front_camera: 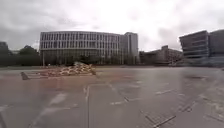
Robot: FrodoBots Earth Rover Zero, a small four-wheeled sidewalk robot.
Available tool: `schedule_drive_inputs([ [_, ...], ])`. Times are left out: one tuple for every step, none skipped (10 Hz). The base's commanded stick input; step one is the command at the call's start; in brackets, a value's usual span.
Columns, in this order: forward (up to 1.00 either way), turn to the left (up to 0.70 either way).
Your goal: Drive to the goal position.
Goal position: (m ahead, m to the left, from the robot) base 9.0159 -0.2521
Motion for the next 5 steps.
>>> schedule_drive_inputs([
  [0.70,0.00],
  [0.70,0.00],
  [0.70,0.00],
  [0.70,0.00],
  [0.70,0.00],
])
